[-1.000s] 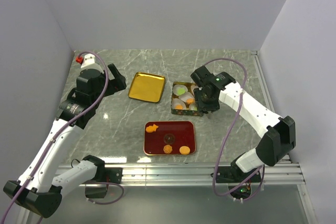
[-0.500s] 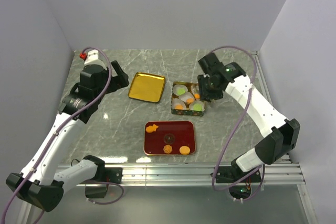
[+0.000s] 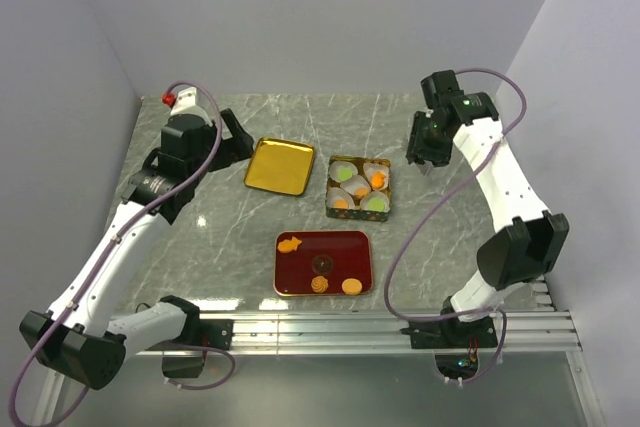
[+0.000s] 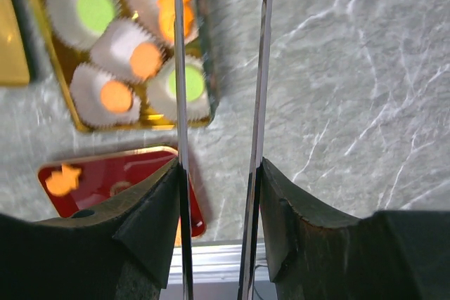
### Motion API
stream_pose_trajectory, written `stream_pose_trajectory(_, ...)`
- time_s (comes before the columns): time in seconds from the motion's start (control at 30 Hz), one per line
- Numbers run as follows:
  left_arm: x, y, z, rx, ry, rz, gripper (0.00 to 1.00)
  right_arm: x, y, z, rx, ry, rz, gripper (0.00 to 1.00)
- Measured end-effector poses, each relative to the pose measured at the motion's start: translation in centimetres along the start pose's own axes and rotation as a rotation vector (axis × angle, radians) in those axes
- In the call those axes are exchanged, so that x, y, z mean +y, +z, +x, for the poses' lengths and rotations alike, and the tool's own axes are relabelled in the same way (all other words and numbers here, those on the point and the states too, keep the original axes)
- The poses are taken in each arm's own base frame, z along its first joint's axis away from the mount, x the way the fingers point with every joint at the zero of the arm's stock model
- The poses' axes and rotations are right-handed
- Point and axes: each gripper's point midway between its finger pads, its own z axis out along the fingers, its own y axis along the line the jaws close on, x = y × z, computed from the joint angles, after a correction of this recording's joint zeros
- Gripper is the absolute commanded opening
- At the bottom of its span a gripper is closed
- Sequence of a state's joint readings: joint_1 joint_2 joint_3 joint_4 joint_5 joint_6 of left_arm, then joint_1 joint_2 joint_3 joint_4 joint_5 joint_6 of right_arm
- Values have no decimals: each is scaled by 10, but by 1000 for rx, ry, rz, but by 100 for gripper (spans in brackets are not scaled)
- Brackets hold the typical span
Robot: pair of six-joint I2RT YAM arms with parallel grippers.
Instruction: Pack the cookies
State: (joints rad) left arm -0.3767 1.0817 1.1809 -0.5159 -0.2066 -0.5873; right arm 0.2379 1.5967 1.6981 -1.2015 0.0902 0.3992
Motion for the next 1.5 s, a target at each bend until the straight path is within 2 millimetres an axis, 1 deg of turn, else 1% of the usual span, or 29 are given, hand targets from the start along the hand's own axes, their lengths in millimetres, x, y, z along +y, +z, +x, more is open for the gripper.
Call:
stream_pose_trajectory(0.07, -2, 5, 1, 8, 1, 5, 99, -11, 11, -8, 19, 45, 21, 52)
stream_pose_trajectory(0.17, -5, 10, 2, 15, 2, 15, 99, -38, 29, -20, 50, 123, 71, 52)
stream_pose_trajectory(0.2, -7, 12, 2, 16, 1, 21, 99, -44, 33, -23, 56, 140, 82, 52)
stream_pose_trajectory(0.27, -9, 13, 2, 16, 1, 27, 99, -61, 44, -30, 72, 184, 112, 52)
stream_pose_trajectory(0.33, -10, 13, 1, 13, -1, 35, 99, -71, 52, -35, 77, 207, 136, 52)
stream_pose_trajectory(0.47, -14, 14, 1, 11, -5, 58, 99, -77, 69, -41, 93, 209, 171, 51)
stream_pose_trajectory(0.67, -12, 11, 11, 26, -6, 70, 99, -78, 101, -41, 128, 204, 197, 50)
stream_pose_trajectory(0.8, -12, 6, 10, 16, -5, 75, 100, -80, 122, -30, 155, 202, 206, 50)
stream_pose_trajectory(0.97, -10, -1, 6, -12, -6, 78, 99, -84, 144, -4, 219, 197, 217, 50)
stream_pose_trajectory(1.17, -5, -1, 12, -8, -3, 67, 99, -93, 178, 29, 311, 201, 237, 50)
stream_pose_trajectory(1.23, -4, -1, 13, -7, -1, 62, 100, -95, 187, 39, 343, 203, 244, 52)
stream_pose_trajectory(1.33, -3, 0, 12, -14, 2, 53, 99, -96, 196, 45, 360, 204, 243, 53)
stream_pose_trajectory(1.5, 0, 0, 11, -20, 13, 43, 100, -94, 199, 44, 353, 208, 231, 54)
